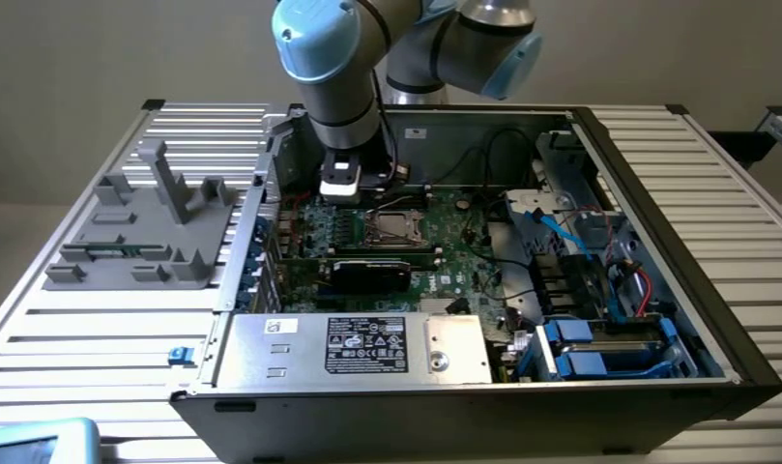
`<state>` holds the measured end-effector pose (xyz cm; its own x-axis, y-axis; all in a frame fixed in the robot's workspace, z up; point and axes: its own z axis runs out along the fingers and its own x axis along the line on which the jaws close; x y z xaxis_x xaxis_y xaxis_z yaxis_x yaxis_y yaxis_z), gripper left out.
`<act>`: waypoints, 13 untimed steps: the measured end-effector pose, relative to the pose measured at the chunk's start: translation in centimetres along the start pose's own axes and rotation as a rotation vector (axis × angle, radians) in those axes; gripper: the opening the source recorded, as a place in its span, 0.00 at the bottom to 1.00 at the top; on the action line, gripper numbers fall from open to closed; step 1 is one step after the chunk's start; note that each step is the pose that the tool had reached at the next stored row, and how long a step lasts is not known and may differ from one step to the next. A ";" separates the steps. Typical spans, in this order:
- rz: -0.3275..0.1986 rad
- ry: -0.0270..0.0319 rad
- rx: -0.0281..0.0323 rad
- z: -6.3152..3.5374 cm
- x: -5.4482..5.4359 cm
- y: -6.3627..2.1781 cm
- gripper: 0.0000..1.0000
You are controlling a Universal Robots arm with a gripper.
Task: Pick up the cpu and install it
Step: 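Install the first cpu locking lever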
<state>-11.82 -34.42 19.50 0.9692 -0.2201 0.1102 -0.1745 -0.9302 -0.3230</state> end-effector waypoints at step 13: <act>0.023 0.0042 0.0129 -0.04 0.0 0.19 0.11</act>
<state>-11.89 -34.60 19.47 0.9643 -0.2424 0.1067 -0.1942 -0.9210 -0.3376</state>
